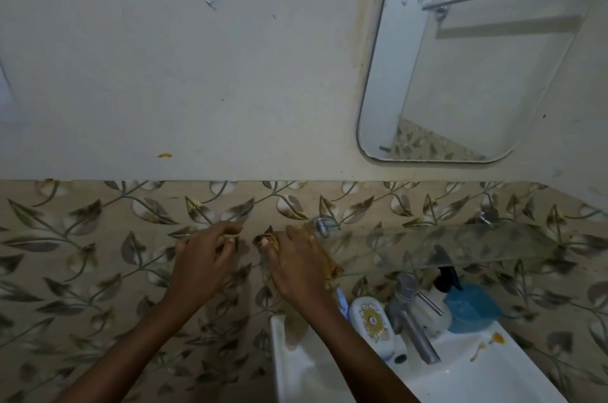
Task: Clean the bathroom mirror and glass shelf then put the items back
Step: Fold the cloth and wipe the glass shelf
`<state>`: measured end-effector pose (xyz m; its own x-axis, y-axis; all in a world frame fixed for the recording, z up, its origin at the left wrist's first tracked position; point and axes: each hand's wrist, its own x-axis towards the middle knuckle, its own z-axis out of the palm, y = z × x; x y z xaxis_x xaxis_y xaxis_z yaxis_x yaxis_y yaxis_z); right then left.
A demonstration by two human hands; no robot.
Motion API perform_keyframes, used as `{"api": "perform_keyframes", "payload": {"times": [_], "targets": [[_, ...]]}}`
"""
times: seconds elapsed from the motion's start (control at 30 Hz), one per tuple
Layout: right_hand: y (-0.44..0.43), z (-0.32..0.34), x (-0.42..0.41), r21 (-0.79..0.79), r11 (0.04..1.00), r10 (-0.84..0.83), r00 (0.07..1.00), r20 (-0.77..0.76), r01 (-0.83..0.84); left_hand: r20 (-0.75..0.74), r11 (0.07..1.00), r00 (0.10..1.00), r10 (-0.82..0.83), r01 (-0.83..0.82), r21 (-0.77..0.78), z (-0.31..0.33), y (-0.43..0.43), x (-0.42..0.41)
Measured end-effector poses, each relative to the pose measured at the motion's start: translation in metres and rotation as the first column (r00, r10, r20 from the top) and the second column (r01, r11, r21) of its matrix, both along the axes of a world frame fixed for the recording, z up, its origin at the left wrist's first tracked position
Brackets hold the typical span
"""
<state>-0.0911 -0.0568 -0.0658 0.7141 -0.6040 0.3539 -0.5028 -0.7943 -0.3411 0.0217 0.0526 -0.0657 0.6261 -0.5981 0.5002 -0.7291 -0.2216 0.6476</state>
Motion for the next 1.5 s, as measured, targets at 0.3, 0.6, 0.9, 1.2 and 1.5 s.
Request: {"api": "perform_keyframes", "payload": {"times": [0.3, 0.6, 0.9, 1.2, 1.5], "targets": [[0.008, 0.016, -0.019, 0.2, 0.909, 0.385, 0.921, -0.063, -0.366, -0.01, 0.998, 1.0, 0.014, -0.014, -0.061, 0.0, 0.015, 0.005], [-0.018, 0.005, -0.065, 0.349, 0.805, 0.509, 0.861, 0.011, -0.48, 0.006, 0.996, 0.997, -0.083, 0.083, 0.012, 0.0, 0.002, 0.002], [-0.08, -0.003, -0.134, 0.297, 0.932, 0.183, 0.978, 0.103, -0.206, 0.014, 0.969, 0.972, -0.234, 0.232, 0.085, 0.0, -0.01, -0.012], [-0.124, 0.023, -0.134, 0.279, 0.96, -0.035, 0.999, -0.022, 0.04, 0.002, 0.963, 0.964, -0.267, 0.267, 0.023, -0.002, -0.014, -0.02], [-0.023, 0.008, -0.077, 0.099, 0.99, -0.11, 0.991, 0.078, 0.102, -0.014, 0.972, 0.973, -0.232, 0.232, -0.044, -0.004, -0.016, -0.023]]}}
